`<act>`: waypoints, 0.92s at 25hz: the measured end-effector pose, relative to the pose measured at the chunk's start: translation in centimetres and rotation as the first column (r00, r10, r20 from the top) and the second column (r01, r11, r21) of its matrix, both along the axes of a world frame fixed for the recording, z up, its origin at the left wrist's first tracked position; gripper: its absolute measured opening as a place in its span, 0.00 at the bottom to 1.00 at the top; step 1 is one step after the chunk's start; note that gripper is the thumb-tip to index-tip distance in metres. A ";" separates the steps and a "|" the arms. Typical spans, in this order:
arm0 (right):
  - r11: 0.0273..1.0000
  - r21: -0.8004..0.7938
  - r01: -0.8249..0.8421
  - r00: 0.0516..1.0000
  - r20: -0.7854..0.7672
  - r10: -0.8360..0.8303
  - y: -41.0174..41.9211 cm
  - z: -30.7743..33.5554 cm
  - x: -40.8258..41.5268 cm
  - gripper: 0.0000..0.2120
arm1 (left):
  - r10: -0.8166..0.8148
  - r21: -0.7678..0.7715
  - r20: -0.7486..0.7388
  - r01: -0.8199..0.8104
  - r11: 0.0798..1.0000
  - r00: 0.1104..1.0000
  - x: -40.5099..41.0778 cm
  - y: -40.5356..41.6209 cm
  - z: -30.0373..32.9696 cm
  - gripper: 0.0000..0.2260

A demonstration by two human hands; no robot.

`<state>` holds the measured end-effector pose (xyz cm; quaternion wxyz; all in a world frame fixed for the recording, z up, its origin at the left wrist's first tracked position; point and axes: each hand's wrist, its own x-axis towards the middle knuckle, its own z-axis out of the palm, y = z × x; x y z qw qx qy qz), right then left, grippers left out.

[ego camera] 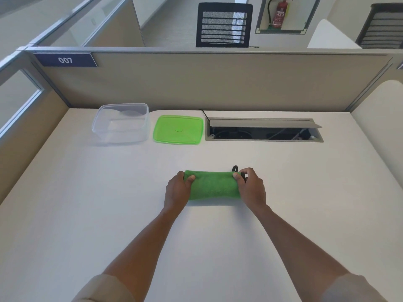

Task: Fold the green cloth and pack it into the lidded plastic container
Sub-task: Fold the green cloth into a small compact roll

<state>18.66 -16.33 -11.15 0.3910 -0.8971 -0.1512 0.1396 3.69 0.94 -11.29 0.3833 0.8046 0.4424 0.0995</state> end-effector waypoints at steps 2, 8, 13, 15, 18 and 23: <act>0.999 -0.040 0.023 0.999 0.044 -0.021 0.4 0.0 0.1 0.12 | 0.018 0.022 -0.074 -0.017 1.000 0.997 0.4 0.0 -0.1 0.16; 0.984 -0.173 0.042 0.994 0.109 -0.023 1.4 -0.4 0.7 0.14 | 0.020 0.159 -0.118 -0.001 0.987 0.993 0.7 0.0 -0.4 0.11; 0.973 -0.229 0.035 0.991 0.130 -0.005 1.7 -0.6 0.9 0.14 | -0.371 0.662 -0.114 0.349 0.663 0.922 0.9 -0.4 -0.3 0.21; 0.970 -0.241 0.042 0.992 0.129 -0.011 1.8 -0.6 1.0 0.14 | -0.534 0.695 -0.133 0.463 0.551 0.835 1.3 -0.9 -0.5 0.21; 0.968 -0.247 0.042 0.989 0.145 -0.006 1.8 -0.5 0.9 0.14 | -0.606 0.615 -0.209 0.585 0.529 0.768 1.6 -2.2 -1.1 0.20; 0.969 -0.247 0.024 0.989 0.145 0.013 1.9 -0.4 0.5 0.13 | -0.570 0.471 -0.392 0.690 0.550 0.722 1.1 -3.6 -2.4 0.28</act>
